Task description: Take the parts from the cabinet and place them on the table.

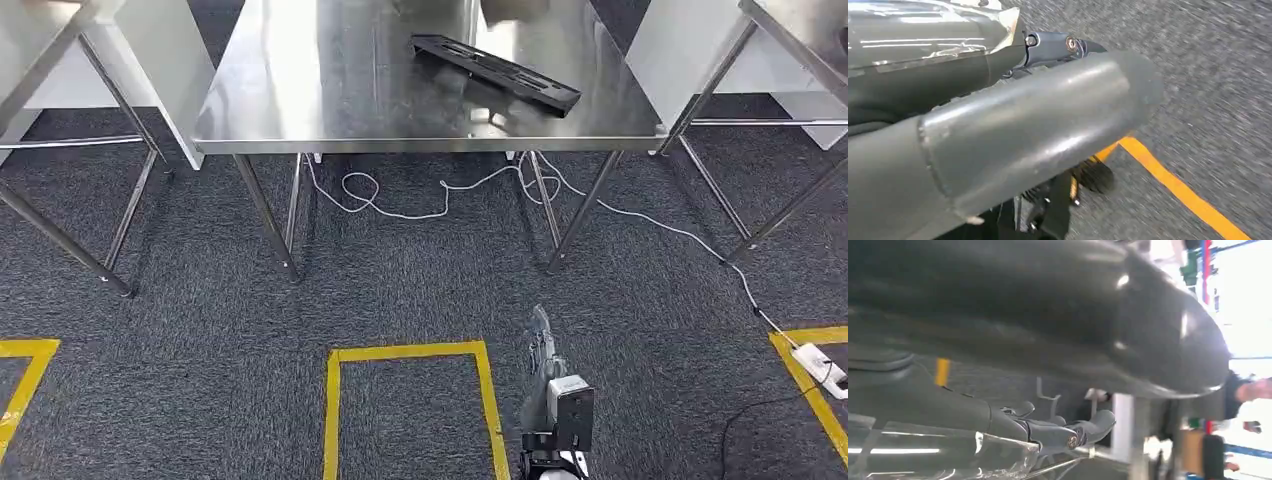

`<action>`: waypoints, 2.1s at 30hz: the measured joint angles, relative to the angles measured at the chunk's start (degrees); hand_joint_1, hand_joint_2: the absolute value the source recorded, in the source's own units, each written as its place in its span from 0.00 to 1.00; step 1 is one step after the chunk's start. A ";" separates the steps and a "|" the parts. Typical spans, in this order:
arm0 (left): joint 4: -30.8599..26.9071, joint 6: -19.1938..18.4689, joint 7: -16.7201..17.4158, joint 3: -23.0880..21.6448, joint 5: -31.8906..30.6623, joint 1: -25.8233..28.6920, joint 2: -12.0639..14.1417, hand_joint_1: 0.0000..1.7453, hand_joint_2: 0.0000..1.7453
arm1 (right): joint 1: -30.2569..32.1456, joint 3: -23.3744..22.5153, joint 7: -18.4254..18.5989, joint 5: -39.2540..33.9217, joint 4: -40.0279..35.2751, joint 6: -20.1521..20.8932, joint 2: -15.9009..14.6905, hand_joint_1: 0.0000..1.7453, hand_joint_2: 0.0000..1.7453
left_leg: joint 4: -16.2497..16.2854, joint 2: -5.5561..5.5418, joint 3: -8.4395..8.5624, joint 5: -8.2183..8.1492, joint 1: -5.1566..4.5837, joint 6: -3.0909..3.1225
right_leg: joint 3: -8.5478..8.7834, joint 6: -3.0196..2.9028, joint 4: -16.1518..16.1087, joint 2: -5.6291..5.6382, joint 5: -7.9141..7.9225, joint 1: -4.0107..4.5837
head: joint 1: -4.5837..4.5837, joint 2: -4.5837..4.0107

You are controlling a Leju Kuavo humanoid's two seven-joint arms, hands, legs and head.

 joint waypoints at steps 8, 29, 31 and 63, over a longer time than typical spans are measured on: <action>-0.02 0.09 0.22 -0.02 -1.14 0.35 -0.33 0.00 0.00 | -0.64 -1.29 -0.26 -1.53 3.39 -0.44 -0.29 0.00 0.00 | 0.08 -0.22 -2.55 2.74 0.23 -2.65 | 10.90 -2.55 -18.12 -0.27 -0.68 -0.60 | -0.35 0.00; -0.04 -0.72 1.79 -1.40 -2.91 0.29 -0.04 0.00 0.00 | 1.55 -8.55 0.85 -1.27 1.23 0.04 0.18 0.00 0.00 | -0.03 -0.38 2.01 -1.93 0.32 -0.25 | -2.50 -0.84 2.21 -0.16 -4.43 0.02 | -0.28 0.00; -0.04 -0.74 1.79 -1.40 -3.19 0.30 -0.20 0.00 0.00 | 1.46 -8.59 0.79 -1.34 1.27 0.04 0.18 0.00 0.00 | -0.01 -0.34 0.63 -0.73 0.36 -0.60 | 2.14 0.46 -3.74 -0.16 -0.77 -0.03 | -0.29 0.00; -0.07 -1.35 2.91 -2.21 -5.77 0.24 -0.04 0.00 0.00 | 3.21 -12.79 0.52 -0.50 0.75 1.05 0.66 0.00 0.00 | -1.45 -0.18 2.31 -0.64 -0.02 -0.91 | 5.76 0.83 -10.10 0.15 2.89 -0.94 | -0.02 0.00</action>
